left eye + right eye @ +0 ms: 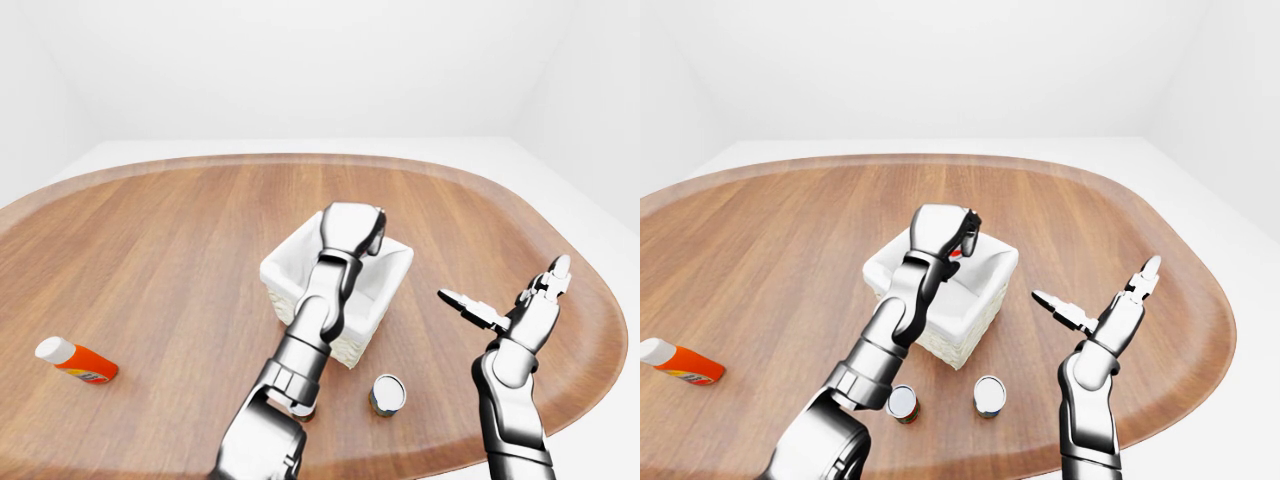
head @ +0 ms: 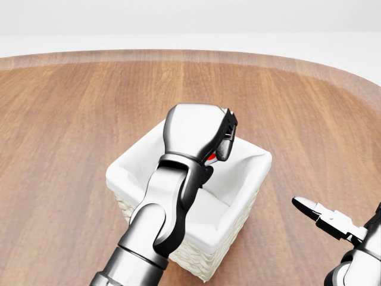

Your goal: Pick up the alphabet soup and the cream cheese box, and put them in the basket.

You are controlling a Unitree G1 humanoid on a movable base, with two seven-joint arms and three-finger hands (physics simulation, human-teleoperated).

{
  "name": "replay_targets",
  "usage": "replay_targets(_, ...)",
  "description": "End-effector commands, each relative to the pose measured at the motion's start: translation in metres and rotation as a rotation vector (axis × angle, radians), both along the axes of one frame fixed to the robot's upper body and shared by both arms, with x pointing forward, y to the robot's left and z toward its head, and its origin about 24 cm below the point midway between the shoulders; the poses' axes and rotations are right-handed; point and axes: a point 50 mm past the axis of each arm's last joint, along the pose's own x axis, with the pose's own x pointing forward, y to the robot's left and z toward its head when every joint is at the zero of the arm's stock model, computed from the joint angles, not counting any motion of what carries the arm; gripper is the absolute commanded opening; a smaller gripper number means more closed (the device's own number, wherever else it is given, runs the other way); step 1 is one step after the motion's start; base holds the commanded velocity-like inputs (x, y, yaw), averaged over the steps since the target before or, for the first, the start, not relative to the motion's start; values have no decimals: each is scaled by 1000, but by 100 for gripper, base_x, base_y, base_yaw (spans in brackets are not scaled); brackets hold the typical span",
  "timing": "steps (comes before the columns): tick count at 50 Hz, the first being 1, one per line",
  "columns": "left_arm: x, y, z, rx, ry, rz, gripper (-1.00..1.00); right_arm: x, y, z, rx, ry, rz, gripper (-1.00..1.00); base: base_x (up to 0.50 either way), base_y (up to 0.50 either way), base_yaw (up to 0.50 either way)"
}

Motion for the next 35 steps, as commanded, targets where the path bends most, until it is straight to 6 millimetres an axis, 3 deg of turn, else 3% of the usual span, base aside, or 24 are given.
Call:
replay_targets(1,2,1,0,-14,-9,2,-100,0,0,1,-2,0,-1,100,0,0,0)
replay_targets(5,2,1,-1,-3,-12,1,-95,0,0,0,-3,0,0,100,0,0,0)
replay_targets(6,2,1,-1,-3,-12,1,-73,0,0,0,-3,0,0,100,0,0,0)
replay_targets(7,2,1,-1,0,-11,2,-11,0,0,0,-2,0,0,100,0,0,0)
replay_targets(8,2,0,-2,8,-12,1,0,0,0,0,-2,0,-1,100,0,0,0)
replay_targets(10,1,0,-2,8,-17,2,100,0,0,0,-2,0,0,100,0,0,0)
replay_targets(24,-1,1,6,11,-37,1,100,0,0,0,-3,2,-4,100,0,0,0)
replay_targets(35,-14,1,36,53,-109,-2,100,1,0,-1,-4,4,-4,100,0,0,0)
